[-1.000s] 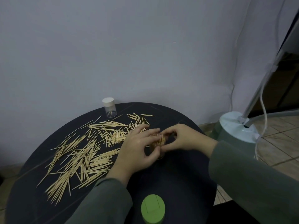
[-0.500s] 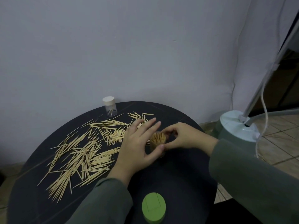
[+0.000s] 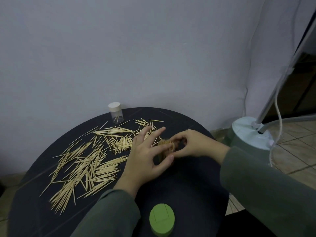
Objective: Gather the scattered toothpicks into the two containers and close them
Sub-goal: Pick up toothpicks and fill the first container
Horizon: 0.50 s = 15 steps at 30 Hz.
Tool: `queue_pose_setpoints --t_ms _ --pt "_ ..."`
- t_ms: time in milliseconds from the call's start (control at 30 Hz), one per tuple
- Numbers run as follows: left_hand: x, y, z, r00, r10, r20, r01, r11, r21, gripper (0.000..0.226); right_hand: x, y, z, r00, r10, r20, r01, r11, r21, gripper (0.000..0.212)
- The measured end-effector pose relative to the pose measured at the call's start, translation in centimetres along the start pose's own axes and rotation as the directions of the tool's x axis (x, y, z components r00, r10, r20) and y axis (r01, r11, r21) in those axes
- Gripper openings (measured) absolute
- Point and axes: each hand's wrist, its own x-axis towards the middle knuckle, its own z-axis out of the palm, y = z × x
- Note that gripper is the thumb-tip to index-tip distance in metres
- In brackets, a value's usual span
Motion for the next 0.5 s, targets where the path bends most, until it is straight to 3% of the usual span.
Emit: queue_pose_setpoints --t_ms 133,233,367,433,500 --pt "0.2 -0.2 -0.2 0.996 -0.083 0.026 0.084 0.995 -0.05 0.047 -0.2 -0.3 -0.5 0.997 0.045 0.064 -0.035 0.988 -0.149 0.069" --pt "0.4 -0.2 -0.4 0.99 -0.136 0.023 0.138 0.981 -0.136 0.049 -0.5 -0.6 -1.0 0.992 0.113 0.063 -0.093 0.961 -0.259 0.057" --pt "0.8 -0.6 -0.2 0.945 -0.303 -0.127 0.28 0.945 -0.171 0.035 -0.4 -0.8 -1.0 0.976 0.197 -0.088 -0.216 0.887 -0.409 0.041" --pt "1.0 -1.2 -0.5 0.928 -0.369 -0.059 0.364 0.928 -0.076 0.022 -0.3 -0.9 -0.8 0.944 0.307 -0.119 -0.324 0.804 -0.498 0.038" --pt "1.1 -1.9 -0.9 0.908 -0.395 0.136 0.392 0.919 0.05 0.016 -0.3 -0.9 -0.5 0.907 0.403 -0.117 -0.395 0.724 -0.565 0.028"
